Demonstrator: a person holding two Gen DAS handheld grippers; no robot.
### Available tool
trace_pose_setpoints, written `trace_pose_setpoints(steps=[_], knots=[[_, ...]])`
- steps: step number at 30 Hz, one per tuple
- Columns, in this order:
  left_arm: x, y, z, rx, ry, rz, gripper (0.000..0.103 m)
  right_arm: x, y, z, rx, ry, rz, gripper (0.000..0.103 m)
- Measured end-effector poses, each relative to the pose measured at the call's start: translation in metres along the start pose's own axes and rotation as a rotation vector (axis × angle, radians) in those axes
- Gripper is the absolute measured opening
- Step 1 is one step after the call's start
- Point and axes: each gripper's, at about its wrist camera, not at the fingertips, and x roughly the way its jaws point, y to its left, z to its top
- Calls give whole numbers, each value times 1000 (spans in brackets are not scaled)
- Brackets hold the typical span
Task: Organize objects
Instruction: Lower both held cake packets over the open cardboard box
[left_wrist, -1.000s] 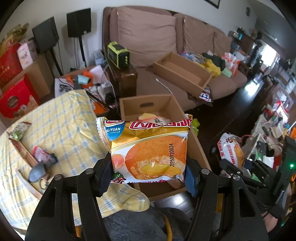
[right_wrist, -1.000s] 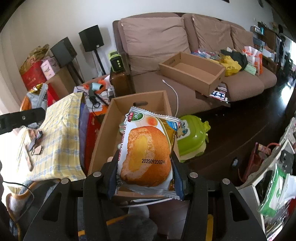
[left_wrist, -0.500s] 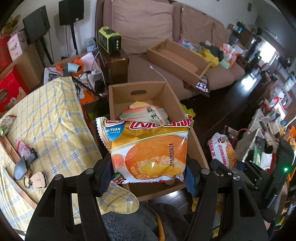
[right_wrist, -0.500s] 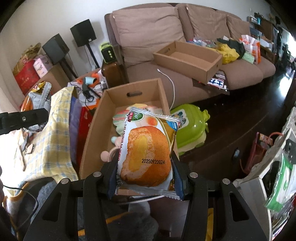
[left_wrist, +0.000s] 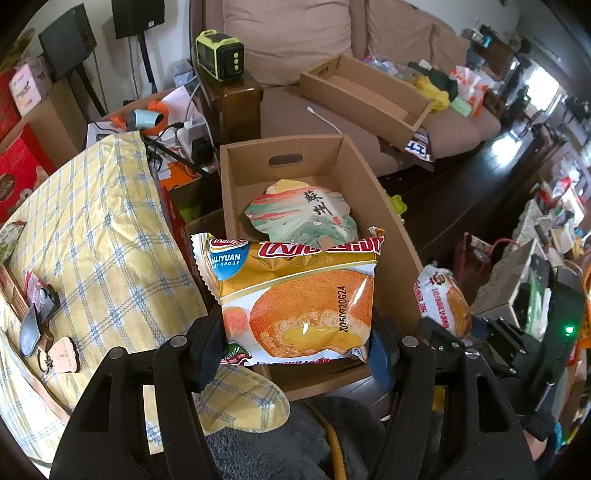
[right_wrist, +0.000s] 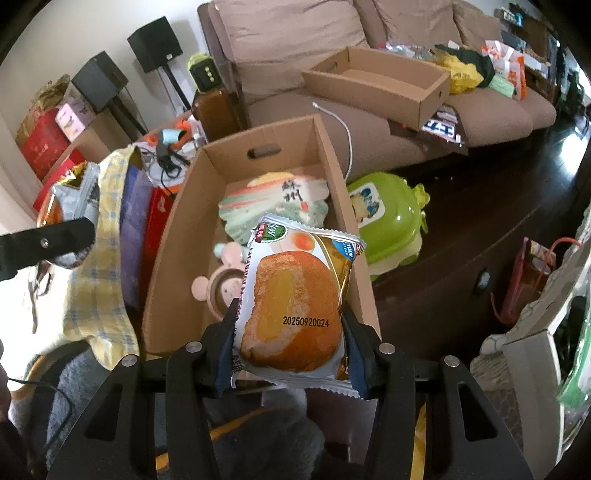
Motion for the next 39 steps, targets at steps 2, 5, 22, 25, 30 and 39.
trace_pose_setpoints(steps=[2,5,22,25,30,39], knots=[[3,-3,-1,9,-4,1,62,3,-4,-1,12,8,-2,50],[8,-9,-1,25,-2,-7,62,7,-9,-2,28,16,0,50],[16,-12,-7,11,9,-15,62,34,8,-14,1,72,50,50],[15,-11,-9,13,7,-12,62,38,9,-15,-7,87,53,50],[11,-9,-9,22,0,-6,62,45,22,-15,-63,82,66,50],[14,1,-9,-11,8,2,62,64,16,-8,-86,90,14,50]])
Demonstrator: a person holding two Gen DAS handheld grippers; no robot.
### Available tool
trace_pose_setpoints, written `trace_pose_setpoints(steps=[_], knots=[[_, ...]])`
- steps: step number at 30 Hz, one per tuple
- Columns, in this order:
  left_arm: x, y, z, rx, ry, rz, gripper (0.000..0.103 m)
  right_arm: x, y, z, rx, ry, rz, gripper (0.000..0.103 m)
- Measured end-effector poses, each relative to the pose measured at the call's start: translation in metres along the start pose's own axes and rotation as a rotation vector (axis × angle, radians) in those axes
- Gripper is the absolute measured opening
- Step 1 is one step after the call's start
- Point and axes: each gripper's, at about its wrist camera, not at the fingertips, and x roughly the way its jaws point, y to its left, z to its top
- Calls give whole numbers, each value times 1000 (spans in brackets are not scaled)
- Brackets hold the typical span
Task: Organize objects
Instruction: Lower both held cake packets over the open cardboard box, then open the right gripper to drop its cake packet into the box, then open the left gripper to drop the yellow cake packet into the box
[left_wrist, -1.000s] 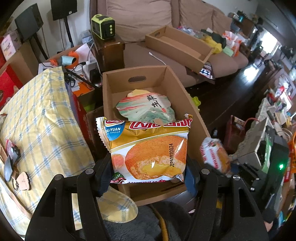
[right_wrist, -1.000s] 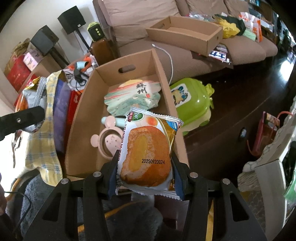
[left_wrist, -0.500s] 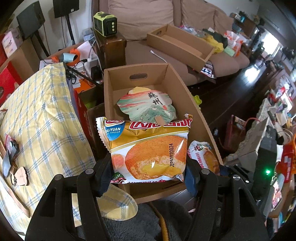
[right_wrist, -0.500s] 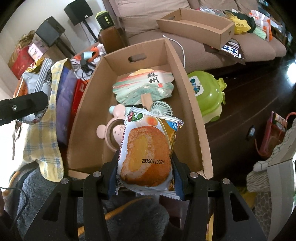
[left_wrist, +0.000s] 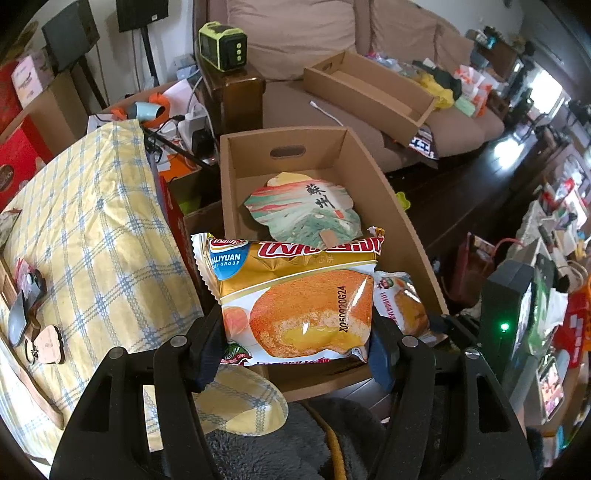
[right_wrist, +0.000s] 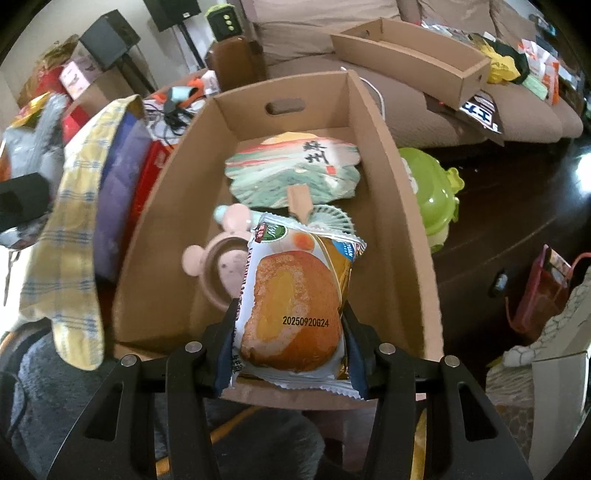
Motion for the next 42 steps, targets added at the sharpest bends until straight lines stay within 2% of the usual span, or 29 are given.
trace_pose_setpoints(steps=[8,12,14,16,19,26,29,42], knots=[[-8,-11,0,32,-14,2,62,-6,7,0,-16,-38,-1,51],[-8,-10,2,27,-12,2,62,2,8,-1,-22,-6,-8,54],[-4,-8,1,23,6,1,62,-1,8,-1,-25,-19,-21,55],[1,-7,-1,28,32,5,62,-9,5,1,-9,-57,-13,56],[5,-7,-2,27,40,8,62,-19,-2,4,33,-110,4,64],[25,-13,-1,51,84,17,62,-27,-24,8,149,-146,-18,65],[44,-22,-1,93,112,60,62,-31,-29,8,174,-165,-45,65],[88,-34,-10,109,229,47,65,-24,-53,2,288,-96,-72,65]])
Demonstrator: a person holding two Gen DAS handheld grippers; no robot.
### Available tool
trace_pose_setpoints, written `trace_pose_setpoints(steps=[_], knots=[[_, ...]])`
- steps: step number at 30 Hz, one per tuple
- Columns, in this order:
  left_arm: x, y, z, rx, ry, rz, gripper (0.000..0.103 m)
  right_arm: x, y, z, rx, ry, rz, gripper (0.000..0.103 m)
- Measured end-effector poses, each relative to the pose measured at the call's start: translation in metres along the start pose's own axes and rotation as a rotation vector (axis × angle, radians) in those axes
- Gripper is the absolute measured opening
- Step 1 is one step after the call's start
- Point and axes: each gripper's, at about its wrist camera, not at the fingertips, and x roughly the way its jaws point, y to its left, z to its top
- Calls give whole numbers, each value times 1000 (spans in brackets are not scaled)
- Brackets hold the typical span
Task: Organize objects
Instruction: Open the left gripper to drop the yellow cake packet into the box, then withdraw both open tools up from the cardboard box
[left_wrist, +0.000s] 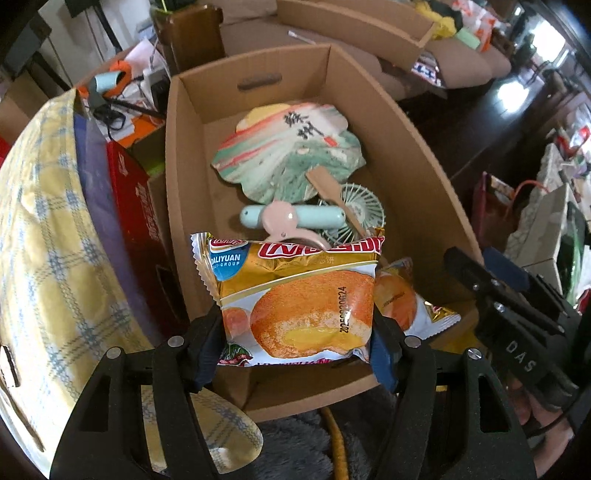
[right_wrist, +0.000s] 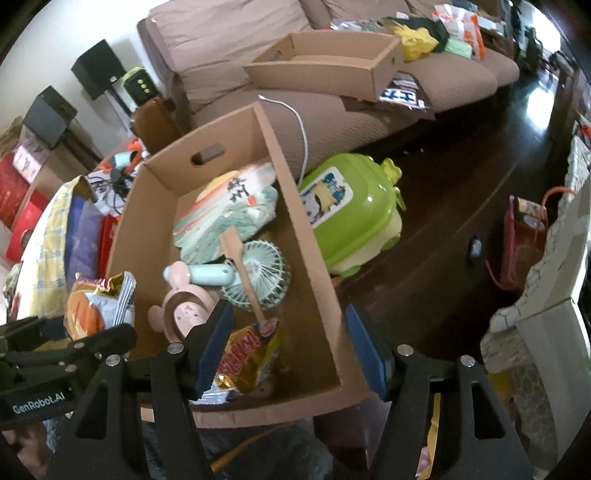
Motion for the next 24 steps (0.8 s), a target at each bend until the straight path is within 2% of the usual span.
trace_pose_setpoints(steps=[3,9,14,17,24], knots=[[0,2,-1,-9,7,12,69,-1,-1,0,4,-3,3,65],[-8,10,-2,-33,3,4,69,-2,5,0,-26,-16,-3,66],[-31,17,-2,-68,-51,-46,69,-5,7,0,-39,-36,-12,67],[-55,23,-2,-85,-105,-78,69,-9,14,0,-82,-68,-51,67],[-111,58,-5,-135,-218,-92,69,-9,18,-1,-92,-65,-22,66]])
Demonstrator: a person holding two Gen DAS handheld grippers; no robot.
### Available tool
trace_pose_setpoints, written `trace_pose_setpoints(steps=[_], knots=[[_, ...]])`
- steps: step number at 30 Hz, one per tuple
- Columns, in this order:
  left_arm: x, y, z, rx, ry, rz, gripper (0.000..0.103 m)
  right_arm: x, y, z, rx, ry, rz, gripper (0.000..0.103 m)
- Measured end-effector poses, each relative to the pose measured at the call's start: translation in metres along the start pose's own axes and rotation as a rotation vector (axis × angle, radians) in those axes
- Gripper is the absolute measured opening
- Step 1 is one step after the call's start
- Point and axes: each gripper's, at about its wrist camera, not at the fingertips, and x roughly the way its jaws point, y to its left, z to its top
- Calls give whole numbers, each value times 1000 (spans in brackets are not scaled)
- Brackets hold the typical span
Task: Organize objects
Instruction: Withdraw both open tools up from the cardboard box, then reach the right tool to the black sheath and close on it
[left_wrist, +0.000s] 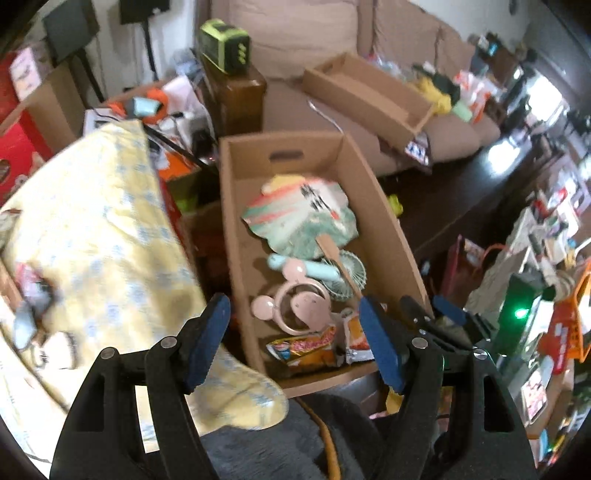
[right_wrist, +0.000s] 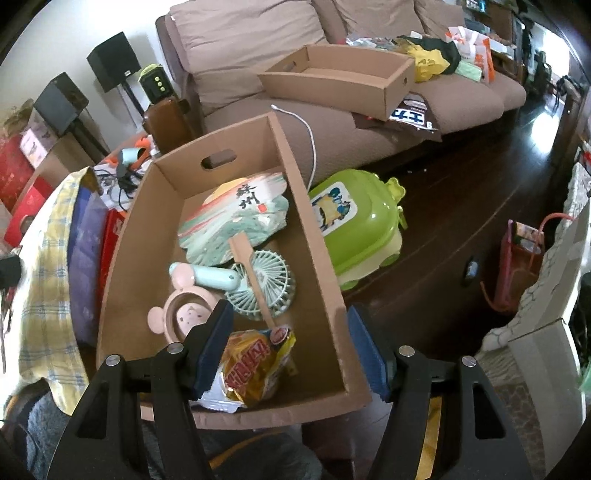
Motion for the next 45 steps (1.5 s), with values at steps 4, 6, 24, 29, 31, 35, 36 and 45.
trace_pose_setpoints(steps=[4,6,24,29,31,35,36,45], knots=[[-26,32,-5,-52,-44,33,69,0,0,0,0,-1,-1,66],[-35,48,-15,-74,-56,29,70,0,0,1,-3,1,-4,66],[-150,271,-114,-390,-127,357,69,-4,14,-4,-81,-42,-15,68],[-154,334,-154,-596,-108,302,69,-14,35,-12,-208,-114,-10,71],[-148,348,-165,-618,-86,278,69,-17,43,-13,-238,-126,2,74],[-142,359,-176,-634,-94,283,70,-21,68,-5,-293,-87,-22,77],[-141,360,-178,-645,-100,267,69,-27,78,-1,-300,-82,-6,77],[-120,332,-182,-533,-125,254,69,-66,240,-16,-602,20,224,82]])
